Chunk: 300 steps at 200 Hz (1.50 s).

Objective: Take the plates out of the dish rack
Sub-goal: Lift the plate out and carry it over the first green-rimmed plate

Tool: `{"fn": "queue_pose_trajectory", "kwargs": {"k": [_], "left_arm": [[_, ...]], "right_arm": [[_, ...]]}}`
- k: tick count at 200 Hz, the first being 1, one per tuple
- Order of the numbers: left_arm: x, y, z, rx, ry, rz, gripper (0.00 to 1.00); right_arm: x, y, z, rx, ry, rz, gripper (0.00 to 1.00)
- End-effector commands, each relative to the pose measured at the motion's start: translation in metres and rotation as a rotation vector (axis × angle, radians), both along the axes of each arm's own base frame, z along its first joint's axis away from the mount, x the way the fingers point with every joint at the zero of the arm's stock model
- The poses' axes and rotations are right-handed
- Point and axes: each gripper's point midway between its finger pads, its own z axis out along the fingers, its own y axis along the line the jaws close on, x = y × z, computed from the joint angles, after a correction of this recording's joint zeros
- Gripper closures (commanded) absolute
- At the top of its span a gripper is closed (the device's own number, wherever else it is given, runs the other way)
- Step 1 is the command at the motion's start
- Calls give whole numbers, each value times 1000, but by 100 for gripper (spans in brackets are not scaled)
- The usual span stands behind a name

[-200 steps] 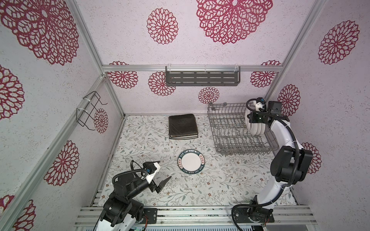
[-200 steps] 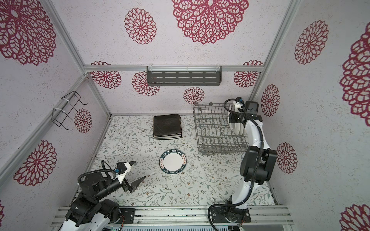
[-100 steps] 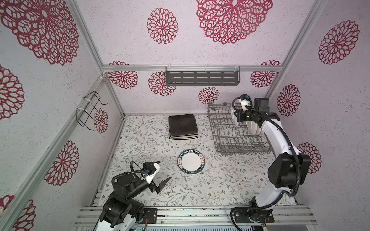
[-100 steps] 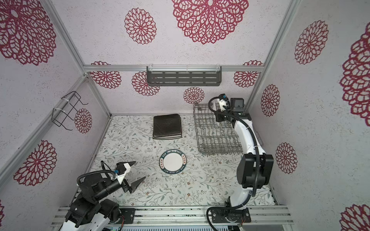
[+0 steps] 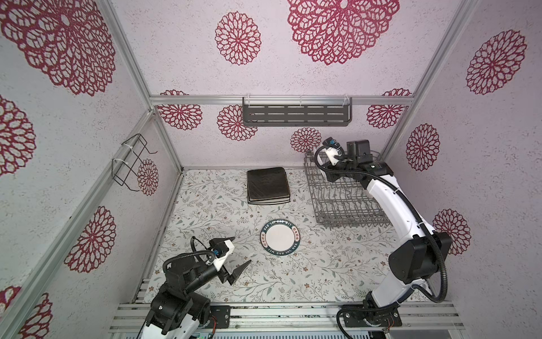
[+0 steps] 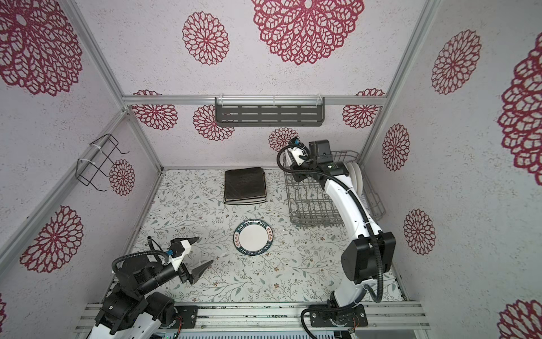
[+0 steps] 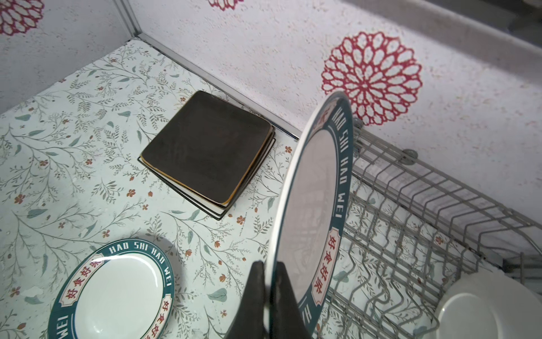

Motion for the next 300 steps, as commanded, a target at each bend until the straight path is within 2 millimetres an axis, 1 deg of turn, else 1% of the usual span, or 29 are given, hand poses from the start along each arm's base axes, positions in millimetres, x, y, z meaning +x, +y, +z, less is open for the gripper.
{"fn": "queue_pose_trajectory", "kwargs": {"k": [1,36,67,69,73,96,108,140,170,221,265,300], "left_arm": [[-2,-3,2,-5,-29,-22,3],[-4,-3,3,-9,-36,-27,3],[-4,-3,4,-11,-39,-29,3],[-4,-3,4,-10,-39,-30,3],[-5,-3,4,-10,-39,-30,3],[-5,-3,4,-12,-42,-31,3],[-5,-3,5,-13,-44,-33,3],[-6,-3,5,-12,-46,-36,3],[-7,-4,6,-14,-49,-40,3],[-9,-3,7,-19,-59,-44,3],[-11,-4,8,-22,-61,-51,3],[-11,-4,9,-24,-66,-52,3]], "right_arm": [[-15,22,33,-62,-123,57,100],[-35,57,22,-234,-248,111,100],[-59,85,12,-359,-345,176,100],[-62,87,9,-369,-346,183,100],[-64,89,9,-381,-362,185,100],[-82,105,-7,-454,-422,228,100],[-93,112,-14,-499,-485,239,100],[-115,123,-37,-599,-597,274,100],[-137,132,-64,-697,-670,331,100],[-163,135,-105,-788,-734,373,100],[-179,140,-131,-818,-725,406,100],[-187,142,-141,-802,-710,405,100]]}}
